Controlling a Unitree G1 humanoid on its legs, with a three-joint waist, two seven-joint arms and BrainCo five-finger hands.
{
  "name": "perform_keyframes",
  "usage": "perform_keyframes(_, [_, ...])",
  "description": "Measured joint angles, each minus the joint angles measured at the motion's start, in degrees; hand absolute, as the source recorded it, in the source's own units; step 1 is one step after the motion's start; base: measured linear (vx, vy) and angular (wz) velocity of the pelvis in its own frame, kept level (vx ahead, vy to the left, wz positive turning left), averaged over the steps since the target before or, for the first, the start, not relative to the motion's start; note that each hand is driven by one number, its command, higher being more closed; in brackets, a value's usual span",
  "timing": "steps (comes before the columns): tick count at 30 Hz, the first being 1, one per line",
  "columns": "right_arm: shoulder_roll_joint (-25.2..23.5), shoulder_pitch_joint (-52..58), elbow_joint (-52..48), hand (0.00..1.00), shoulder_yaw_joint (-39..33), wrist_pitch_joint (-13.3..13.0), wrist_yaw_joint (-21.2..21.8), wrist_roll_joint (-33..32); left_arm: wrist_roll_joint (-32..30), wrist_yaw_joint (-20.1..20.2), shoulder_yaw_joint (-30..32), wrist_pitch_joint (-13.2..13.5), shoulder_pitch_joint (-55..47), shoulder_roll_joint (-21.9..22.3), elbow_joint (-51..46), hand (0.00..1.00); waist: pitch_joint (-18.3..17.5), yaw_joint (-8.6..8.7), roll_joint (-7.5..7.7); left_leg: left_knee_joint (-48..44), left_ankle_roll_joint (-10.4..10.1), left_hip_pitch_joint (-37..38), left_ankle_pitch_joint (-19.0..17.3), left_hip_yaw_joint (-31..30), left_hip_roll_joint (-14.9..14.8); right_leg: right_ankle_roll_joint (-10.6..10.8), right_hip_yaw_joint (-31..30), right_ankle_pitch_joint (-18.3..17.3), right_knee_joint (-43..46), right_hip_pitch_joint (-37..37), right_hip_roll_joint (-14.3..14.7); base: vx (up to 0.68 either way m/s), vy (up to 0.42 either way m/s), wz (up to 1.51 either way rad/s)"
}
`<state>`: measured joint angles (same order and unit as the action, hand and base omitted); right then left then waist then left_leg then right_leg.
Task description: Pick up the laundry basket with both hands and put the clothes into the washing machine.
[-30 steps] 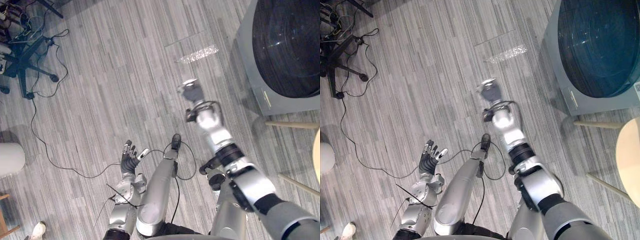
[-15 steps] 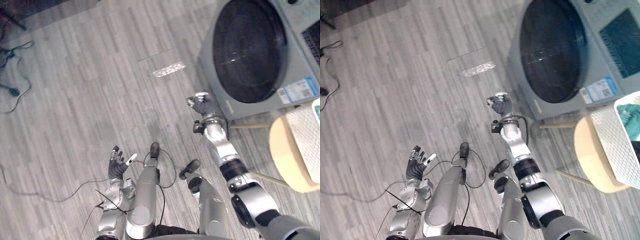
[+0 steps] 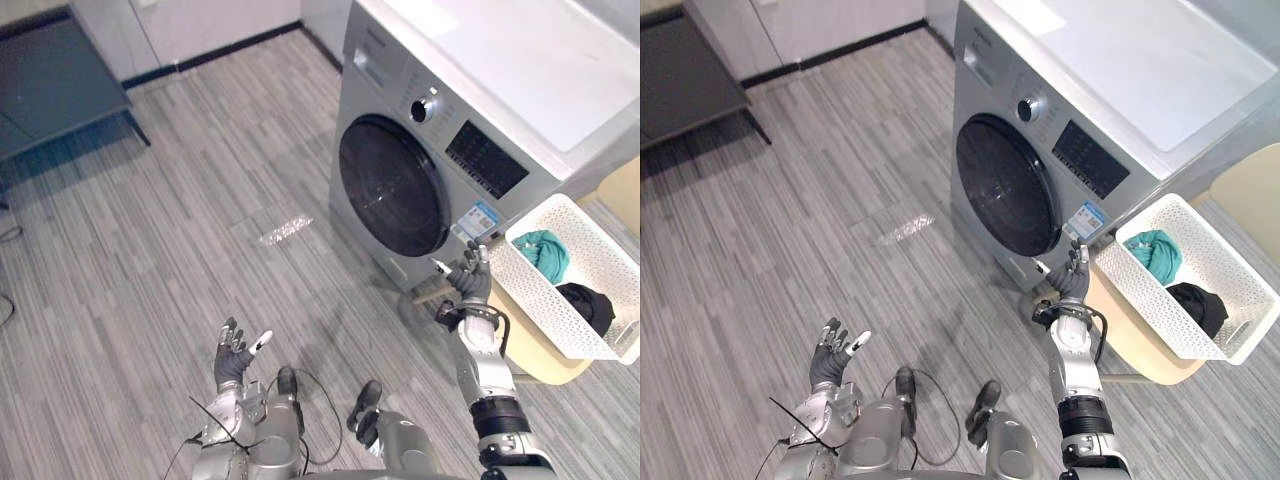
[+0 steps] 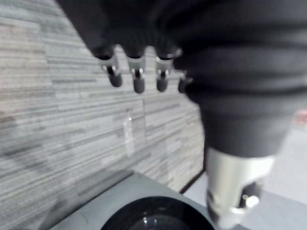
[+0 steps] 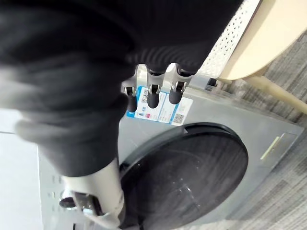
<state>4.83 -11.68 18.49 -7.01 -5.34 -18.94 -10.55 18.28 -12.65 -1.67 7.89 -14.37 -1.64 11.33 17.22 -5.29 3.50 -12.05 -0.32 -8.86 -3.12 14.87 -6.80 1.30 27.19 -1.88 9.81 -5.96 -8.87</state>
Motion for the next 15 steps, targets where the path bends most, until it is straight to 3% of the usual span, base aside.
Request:
perform_keyframes(3, [-1.1, 1.3, 0.0, 0.00, -1.4, 0.0, -0.9, 0.0, -0.8, 0.0, -0.1, -0.2, 0.0, 0.8, 0.2, 0.00, -0.9, 0.22, -0.09, -0.1, 0.3, 1.9, -1.7, 0.1, 1.2, 0.8, -0.4, -1.7, 3.1, 0.7, -1.8, 0.08, 0.070, 0.03])
perform_keyframes(5, [-1.3, 2.3, 0.0, 0.00, -2.5, 0.0, -1.2, 0.0, -1.1, 0.0, -0.3, -0.3, -0.1, 1.7, 0.3, 0.00, -1.0, 1.39, -0.07, -0.9, 1.1, 2.8, -3.7, -0.8, 3.0, 1.2, -0.1, -4.5, 9.9, -0.1, -5.2, 0.06, 0.088, 0.28])
perform_keyframes(6, [-1.4, 3.4, -0.1, 0.00, -2.7, 0.0, -1.2, 0.0, -1.2, 0.0, -0.3, -0.7, -0.4, 2.2, 0.5, 0.00, -1.0, 1.59, -0.42, -1.8, 1.6, 4.0, -4.9, -0.8, 3.7, 0.0, -0.6, -4.7, 18.0, -2.2, -7.6, 0.07, 0.112, 0.18])
perform_keyframes(7, [-1.7, 4.8, -0.2, 0.00, -2.7, 0.0, -1.2, 0.0, -1.6, 0.0, -0.3, -0.8, -0.7, 2.2, 0.5, 0.00, -1.0, 1.69, -0.63, -2.8, 2.2, 5.0, -6.1, -0.8, 3.9, -3.3, -2.3, -3.4, 26.1, -4.6, -9.7, 0.05, 0.132, 0.11])
perform_keyframes(8, [-2.1, 5.5, -0.3, 0.00, -2.7, 0.0, -1.3, 0.0, -1.8, 0.0, -0.3, -0.9, -0.7, 2.0, 0.5, 0.00, -1.0, 1.71, -0.69, -3.2, 2.4, 5.9, -6.7, -0.8, 3.9, -4.8, -3.6, -2.3, 29.3, -5.5, -10.3, 0.06, 0.129, 0.09])
perform_keyframes(9, [-3.0, 6.5, -0.4, 0.00, -2.7, 0.0, -1.4, 0.0, -2.4, 0.0, -0.3, -1.1, -0.8, 1.3, 0.5, 0.00, -1.0, 1.77, -0.70, -3.5, 2.9, 7.5, -7.5, -1.2, 3.9, -6.1, -6.6, 0.9, 34.5, -7.5, -10.7, 0.07, 0.087, 0.11])
perform_keyframes(10, [-3.5, 7.0, -0.6, 0.00, -2.7, 0.0, -1.4, 0.0, -2.8, 0.0, -0.4, -1.1, -0.8, 1.0, 0.5, 0.00, -1.0, 2.20, -0.75, -3.4, 3.5, 8.7, -8.0, -1.5, 3.8, -5.1, -8.3, 1.9, 37.3, -9.3, -10.9, 0.15, 0.054, 0.13])
perform_keyframes(12, [-4.2, 7.1, -1.7, 0.00, -2.4, 0.0, -1.2, 0.0, -3.2, -0.1, 0.2, -1.1, -0.8, -0.2, 0.5, 0.00, -1.0, 2.87, -0.76, -3.1, 3.6, 9.2, -8.5, -2.1, 3.6, -1.4, -9.6, -2.2, 34.8, -11.8, -9.6, 0.16, 0.026, 0.07])
perform_keyframes(15, [-4.4, 7.2, -3.5, 0.00, -2.5, -0.1, -1.1, 0.0, -3.2, 0.0, 0.0, -1.3, -0.8, -0.7, 0.5, 0.00, -1.5, 3.04, -0.02, -1.4, 2.7, 9.9, -8.9, -0.9, 3.5, 0.9, -3.9, -0.8, 15.1, -11.1, -7.1, 0.20, -0.023, -0.06])
